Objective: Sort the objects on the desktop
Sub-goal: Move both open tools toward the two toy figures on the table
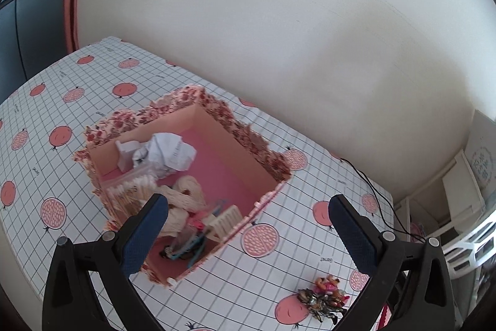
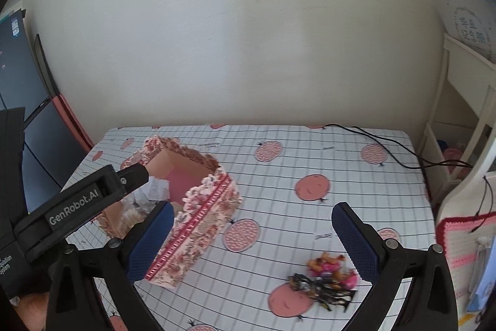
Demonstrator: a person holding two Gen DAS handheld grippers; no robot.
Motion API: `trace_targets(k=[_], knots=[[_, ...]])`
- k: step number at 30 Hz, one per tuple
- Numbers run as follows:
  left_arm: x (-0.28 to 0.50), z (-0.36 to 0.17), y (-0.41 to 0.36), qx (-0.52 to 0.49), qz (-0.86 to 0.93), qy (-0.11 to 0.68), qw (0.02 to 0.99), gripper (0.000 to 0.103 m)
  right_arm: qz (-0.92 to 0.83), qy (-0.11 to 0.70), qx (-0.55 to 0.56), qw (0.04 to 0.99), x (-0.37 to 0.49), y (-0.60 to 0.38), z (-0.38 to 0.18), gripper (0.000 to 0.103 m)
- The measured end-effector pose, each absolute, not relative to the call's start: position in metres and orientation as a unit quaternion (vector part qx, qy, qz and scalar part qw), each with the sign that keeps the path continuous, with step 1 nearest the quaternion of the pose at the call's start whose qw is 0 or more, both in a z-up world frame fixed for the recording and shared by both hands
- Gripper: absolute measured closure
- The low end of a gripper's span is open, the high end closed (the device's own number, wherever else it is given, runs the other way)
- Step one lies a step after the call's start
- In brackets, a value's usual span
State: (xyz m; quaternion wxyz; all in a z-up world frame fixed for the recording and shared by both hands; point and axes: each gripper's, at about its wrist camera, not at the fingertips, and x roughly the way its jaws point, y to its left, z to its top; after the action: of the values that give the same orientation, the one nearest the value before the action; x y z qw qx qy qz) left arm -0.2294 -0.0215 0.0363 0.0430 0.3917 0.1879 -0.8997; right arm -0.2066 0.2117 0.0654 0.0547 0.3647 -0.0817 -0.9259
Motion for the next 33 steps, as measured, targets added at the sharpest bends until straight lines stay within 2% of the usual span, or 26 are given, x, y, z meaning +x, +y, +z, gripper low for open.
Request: trace_targets(k=[14, 25, 33], knots=[[-0.238, 0.010, 0.040, 0.438, -0.885, 0.157, 0.005, 0.000, -0.901, -0.119, 0.417, -0.006, -0.205, 0.299, 0.037, 0.000], [-0.254, -0.056, 0.087, 0.525, -0.840, 0.133, -0.023, 0.000, -0.855, -0.151, 0.493, -0.058, -0.213, 0.347, -0.029, 0.000], [-0.257, -0.101, 0.108, 0.576, -0.807, 0.128, -0.030, 0.000, -0.821, -0.147, 0.549, -0.058, -0.220, 0.351, -0.072, 0.000]])
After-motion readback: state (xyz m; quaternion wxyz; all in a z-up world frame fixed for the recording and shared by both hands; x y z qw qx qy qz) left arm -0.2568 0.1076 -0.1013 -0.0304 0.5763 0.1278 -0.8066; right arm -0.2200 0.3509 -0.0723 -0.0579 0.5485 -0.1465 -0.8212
